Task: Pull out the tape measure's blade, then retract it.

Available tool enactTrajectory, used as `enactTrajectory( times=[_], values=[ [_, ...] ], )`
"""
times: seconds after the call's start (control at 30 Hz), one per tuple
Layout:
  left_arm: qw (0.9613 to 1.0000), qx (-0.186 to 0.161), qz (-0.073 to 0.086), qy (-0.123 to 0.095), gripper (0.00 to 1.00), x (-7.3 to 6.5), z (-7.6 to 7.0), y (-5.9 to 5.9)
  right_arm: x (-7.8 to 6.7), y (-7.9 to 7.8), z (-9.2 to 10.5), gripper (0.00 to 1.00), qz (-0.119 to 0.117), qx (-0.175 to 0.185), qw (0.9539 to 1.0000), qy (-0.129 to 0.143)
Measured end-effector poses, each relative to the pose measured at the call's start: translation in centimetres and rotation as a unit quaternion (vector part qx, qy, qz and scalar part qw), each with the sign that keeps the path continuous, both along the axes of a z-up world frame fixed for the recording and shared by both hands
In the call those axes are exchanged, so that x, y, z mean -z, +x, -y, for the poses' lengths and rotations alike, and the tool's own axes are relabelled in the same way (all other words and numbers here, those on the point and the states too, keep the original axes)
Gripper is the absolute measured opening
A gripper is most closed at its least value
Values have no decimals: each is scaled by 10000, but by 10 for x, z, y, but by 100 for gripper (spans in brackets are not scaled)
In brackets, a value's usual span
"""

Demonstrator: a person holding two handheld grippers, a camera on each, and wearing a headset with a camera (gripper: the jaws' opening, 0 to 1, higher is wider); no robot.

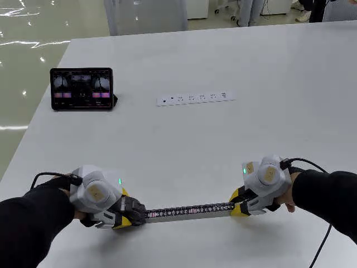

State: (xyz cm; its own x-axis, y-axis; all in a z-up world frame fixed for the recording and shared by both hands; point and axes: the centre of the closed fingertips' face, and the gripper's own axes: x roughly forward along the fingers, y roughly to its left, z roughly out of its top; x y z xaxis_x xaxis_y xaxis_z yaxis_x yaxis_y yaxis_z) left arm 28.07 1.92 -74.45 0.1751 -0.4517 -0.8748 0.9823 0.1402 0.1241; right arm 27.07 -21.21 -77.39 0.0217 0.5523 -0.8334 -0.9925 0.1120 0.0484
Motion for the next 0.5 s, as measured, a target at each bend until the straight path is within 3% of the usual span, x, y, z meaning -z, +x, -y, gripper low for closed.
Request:
enactTrajectory(
  times=[0.5],
  values=[
    [10000,-10,5,-13,32,0,0,-1,1,-1,4,10,-16,0,10000,-21]
  ],
)
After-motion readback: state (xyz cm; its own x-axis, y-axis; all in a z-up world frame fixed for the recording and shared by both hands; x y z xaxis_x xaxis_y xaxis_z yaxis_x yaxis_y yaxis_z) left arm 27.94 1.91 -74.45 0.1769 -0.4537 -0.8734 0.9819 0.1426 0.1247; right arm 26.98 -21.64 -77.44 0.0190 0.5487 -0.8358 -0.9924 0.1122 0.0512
